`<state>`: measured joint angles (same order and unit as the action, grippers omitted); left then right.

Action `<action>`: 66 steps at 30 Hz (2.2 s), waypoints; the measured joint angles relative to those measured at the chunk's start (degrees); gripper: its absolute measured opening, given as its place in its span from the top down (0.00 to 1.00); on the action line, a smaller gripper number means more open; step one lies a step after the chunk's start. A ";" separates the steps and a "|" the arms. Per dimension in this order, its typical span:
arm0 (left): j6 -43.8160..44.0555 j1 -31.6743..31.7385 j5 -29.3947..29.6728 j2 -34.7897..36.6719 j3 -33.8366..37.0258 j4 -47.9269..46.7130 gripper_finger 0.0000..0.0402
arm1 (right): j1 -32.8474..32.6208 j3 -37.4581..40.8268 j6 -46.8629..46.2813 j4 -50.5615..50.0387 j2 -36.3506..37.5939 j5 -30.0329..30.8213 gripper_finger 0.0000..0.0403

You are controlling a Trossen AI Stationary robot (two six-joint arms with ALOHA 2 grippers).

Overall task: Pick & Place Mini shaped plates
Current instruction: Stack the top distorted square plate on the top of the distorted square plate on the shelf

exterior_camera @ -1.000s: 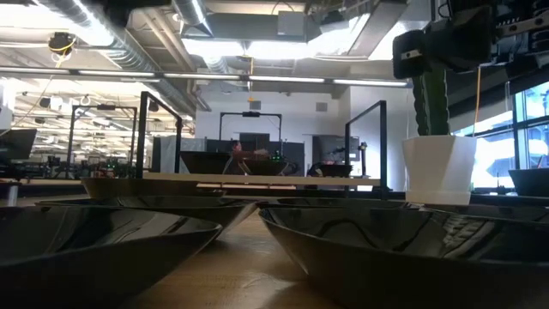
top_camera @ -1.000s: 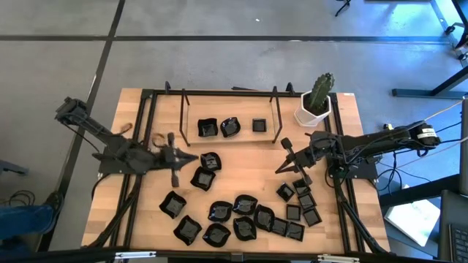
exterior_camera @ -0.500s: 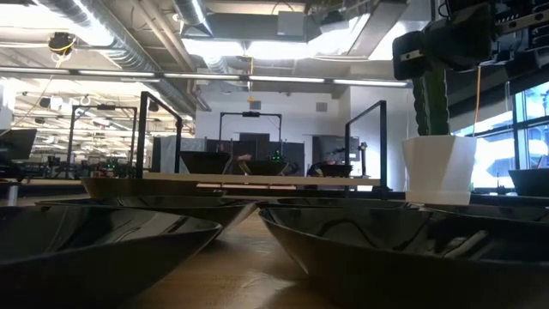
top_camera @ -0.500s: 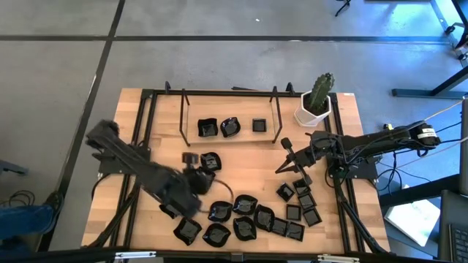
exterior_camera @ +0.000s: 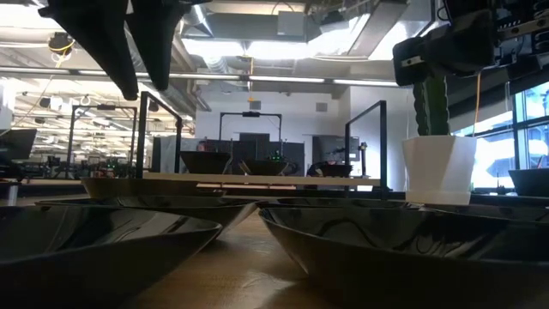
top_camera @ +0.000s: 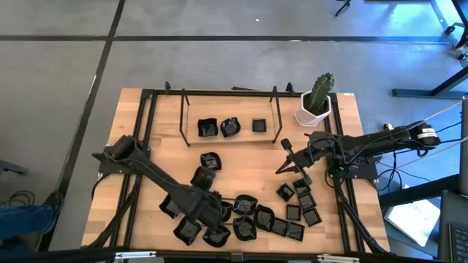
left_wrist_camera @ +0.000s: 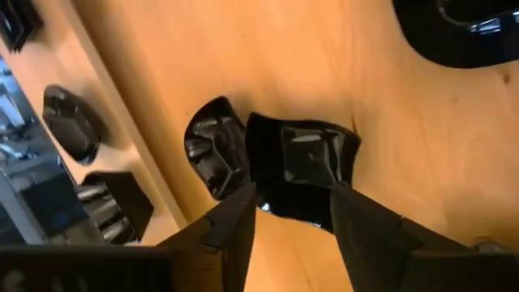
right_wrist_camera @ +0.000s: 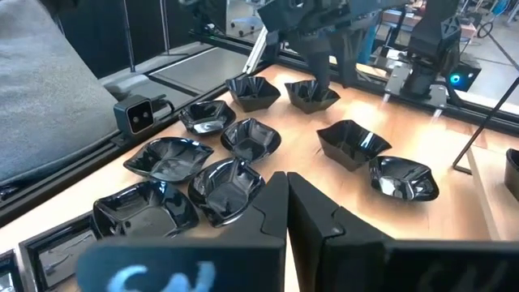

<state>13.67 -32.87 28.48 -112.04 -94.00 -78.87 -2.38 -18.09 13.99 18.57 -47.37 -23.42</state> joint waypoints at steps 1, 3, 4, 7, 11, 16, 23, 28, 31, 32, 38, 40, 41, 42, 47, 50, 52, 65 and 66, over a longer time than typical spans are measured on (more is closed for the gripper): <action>0.98 0.07 -0.01 0.22 0.00 -0.34 0.60 | -0.02 0.00 0.06 0.05 0.00 0.41 0.99; 2.08 0.07 -0.19 1.04 0.00 -0.65 0.58 | -0.02 0.00 -0.01 0.17 0.00 1.57 0.99; 1.99 0.07 -0.87 1.62 0.00 -0.61 0.58 | -0.02 0.00 -0.01 0.17 0.00 1.88 0.99; -0.51 -0.43 -3.12 3.03 0.00 1.85 0.57 | -0.02 0.00 -0.02 -0.03 0.00 1.96 0.99; -2.34 -0.62 -6.94 4.12 0.00 6.50 0.59 | -0.02 0.00 -0.01 -0.03 0.00 1.96 0.99; -2.67 0.09 -8.31 4.39 2.08 12.98 0.61 | -0.02 0.00 -0.14 -0.49 0.00 1.92 0.99; -5.23 0.20 -8.24 4.74 10.30 17.19 0.59 | -0.02 0.00 -0.07 -0.86 0.00 1.86 0.99; -0.07 0.44 -7.21 9.61 13.88 17.30 0.58 | -0.02 0.00 -0.39 -0.86 0.00 1.79 0.99; 6.36 0.72 -7.23 12.20 17.55 19.67 0.58 | -0.04 0.00 -0.45 -0.90 0.00 1.77 0.99; 8.11 0.92 -7.24 12.78 18.61 21.10 0.58 | -0.04 0.00 -0.45 -0.93 0.00 1.77 0.99; 6.33 0.17 -7.25 12.80 22.55 26.33 0.58 | -0.04 0.00 -0.07 -0.88 0.00 1.77 0.99; 5.71 0.37 -8.26 12.39 23.21 26.52 0.58 | -0.04 0.00 -0.07 -0.88 0.00 1.77 0.99; 5.71 0.66 -8.94 12.15 23.38 26.35 0.58 | -0.04 0.00 -0.07 -0.90 -0.01 1.77 0.99; 5.69 0.88 -9.41 11.89 23.41 26.32 0.58 | -0.04 0.00 -0.07 -0.86 -0.02 1.79 0.99; 4.18 0.94 -9.00 10.53 23.41 26.39 0.58 | -0.04 0.00 -0.05 -0.88 -0.02 1.81 0.99; 4.03 1.40 -9.42 9.77 23.41 25.88 0.58 | -0.04 0.00 -0.07 -0.88 -0.01 1.79 0.99; 3.71 1.63 -10.18 9.31 23.41 25.58 0.58 | -0.04 0.00 -0.05 -0.92 -0.01 1.79 0.99; 2.06 1.91 -10.20 5.92 23.39 24.48 0.58 | -0.05 0.00 -0.10 -1.10 -0.02 1.79 0.99; 2.06 1.91 -10.18 5.98 23.39 24.58 0.58 | -0.06 0.00 -0.12 -1.10 0.00 1.79 0.99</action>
<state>15.73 -30.96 18.30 -106.07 -70.61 -54.30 -2.44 -18.09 13.87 17.47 -47.37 -21.63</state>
